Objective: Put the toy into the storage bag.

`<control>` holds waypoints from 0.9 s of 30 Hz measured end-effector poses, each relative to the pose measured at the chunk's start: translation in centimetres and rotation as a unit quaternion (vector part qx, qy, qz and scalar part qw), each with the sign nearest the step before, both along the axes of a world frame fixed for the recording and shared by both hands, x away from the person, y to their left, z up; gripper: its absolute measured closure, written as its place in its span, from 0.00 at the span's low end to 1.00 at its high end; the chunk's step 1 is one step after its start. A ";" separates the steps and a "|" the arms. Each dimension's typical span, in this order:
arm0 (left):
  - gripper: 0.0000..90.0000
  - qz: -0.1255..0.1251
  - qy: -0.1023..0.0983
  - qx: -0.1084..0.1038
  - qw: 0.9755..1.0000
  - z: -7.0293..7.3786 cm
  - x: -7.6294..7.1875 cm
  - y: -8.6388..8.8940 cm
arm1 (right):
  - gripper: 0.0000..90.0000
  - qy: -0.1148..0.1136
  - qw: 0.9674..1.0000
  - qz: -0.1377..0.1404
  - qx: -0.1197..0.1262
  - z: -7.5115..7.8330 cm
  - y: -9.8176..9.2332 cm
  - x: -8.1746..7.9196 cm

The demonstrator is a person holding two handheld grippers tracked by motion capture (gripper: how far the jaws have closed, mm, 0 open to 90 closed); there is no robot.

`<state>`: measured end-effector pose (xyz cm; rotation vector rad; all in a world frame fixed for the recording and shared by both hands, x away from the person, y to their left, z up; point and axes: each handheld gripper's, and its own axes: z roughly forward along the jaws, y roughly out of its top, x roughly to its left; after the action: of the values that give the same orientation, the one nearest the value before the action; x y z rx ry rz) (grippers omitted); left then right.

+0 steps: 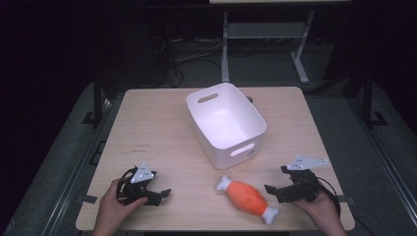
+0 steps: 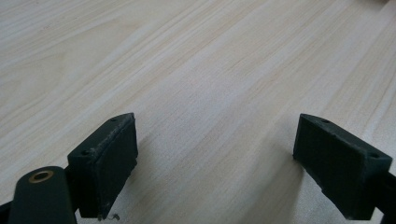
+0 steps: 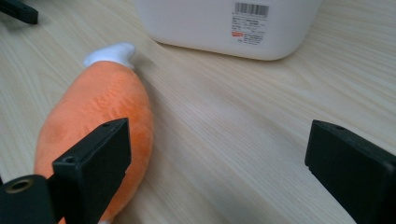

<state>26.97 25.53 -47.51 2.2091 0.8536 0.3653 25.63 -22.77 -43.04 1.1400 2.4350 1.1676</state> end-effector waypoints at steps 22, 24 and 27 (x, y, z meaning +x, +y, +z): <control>0.14 0.001 0.000 -0.001 1.000 0.0 0.0 0.0 | 0.07 0.002 0.998 0.063 -0.025 0.9 3.7 0.6; 0.14 0.000 0.000 0.000 1.000 0.0 0.0 0.0 | 0.07 0.002 0.997 0.067 -0.025 0.9 3.9 0.6; 0.14 0.000 0.000 0.000 1.000 0.0 0.0 0.0 | 0.07 0.002 0.997 0.071 -0.024 1.0 4.3 0.7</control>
<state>26.97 25.53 -47.51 2.2092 0.8535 0.3655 26.29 -18.47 -41.99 0.9700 2.5686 1.1386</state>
